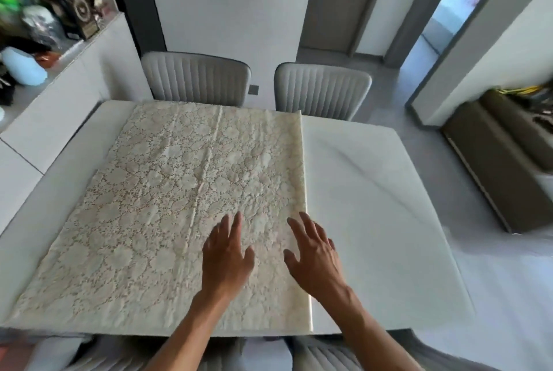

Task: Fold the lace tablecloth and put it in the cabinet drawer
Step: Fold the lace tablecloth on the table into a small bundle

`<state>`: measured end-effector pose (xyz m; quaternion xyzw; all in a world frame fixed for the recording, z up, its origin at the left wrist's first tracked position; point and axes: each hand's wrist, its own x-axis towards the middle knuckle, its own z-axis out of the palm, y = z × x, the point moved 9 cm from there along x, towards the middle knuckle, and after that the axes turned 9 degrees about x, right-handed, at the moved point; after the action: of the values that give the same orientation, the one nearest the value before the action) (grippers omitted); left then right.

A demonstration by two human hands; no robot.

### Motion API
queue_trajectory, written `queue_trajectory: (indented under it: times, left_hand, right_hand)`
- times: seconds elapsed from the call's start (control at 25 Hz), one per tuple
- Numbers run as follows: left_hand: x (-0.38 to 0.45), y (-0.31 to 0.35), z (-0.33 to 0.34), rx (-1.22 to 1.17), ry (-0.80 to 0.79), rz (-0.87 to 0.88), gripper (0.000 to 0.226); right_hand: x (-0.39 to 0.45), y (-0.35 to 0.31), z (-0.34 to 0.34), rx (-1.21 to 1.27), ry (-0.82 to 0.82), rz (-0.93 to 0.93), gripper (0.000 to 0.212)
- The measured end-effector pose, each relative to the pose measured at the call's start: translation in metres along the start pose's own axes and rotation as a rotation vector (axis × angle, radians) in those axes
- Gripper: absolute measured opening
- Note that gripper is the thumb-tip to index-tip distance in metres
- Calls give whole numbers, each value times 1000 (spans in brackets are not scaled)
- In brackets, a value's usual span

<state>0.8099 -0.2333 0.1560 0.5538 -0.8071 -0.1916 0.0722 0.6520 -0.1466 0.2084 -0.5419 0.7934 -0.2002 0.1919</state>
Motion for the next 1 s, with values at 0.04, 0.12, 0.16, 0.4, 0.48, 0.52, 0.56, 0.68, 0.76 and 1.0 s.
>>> queue_trajectory:
  times: [0.04, 0.12, 0.16, 0.4, 0.48, 0.52, 0.56, 0.68, 0.76, 1.0]
  left_hand:
    - [-12, 26, 1, -1, 10, 13, 81]
    - [-46, 85, 2, 36, 48, 38, 81]
    - [-67, 111, 5, 51, 55, 33, 81]
    - [-164, 223, 14, 132, 44, -64, 80]
    - [-165, 258, 15, 131, 52, -89, 79]
    - [-163, 272, 18, 122, 60, -102, 79]
    - [-160, 282, 20, 114, 81, -119, 79]
    - [-135, 303, 34, 108, 116, -186, 78]
    - [-114, 320, 51, 125, 81, -226, 78]
    - [-61, 376, 61, 232, 72, -317, 78]
  right_hand:
    - [-12, 14, -21, 9, 23, -14, 67]
    - [-47, 51, -66, 48, 59, -41, 73]
    - [-68, 68, -89, 53, 62, -74, 76]
    - [-167, 138, -213, 66, 47, -216, 80]
    - [-170, 159, -244, 61, 41, -239, 80]
    - [-166, 169, -255, 65, 37, -248, 80]
    - [-160, 178, -261, 71, 29, -261, 80]
    - [-128, 213, -266, 46, -30, -288, 79]
    - [-104, 243, -265, 44, -72, -282, 79]
    - [-29, 306, -291, 18, -191, -293, 77]
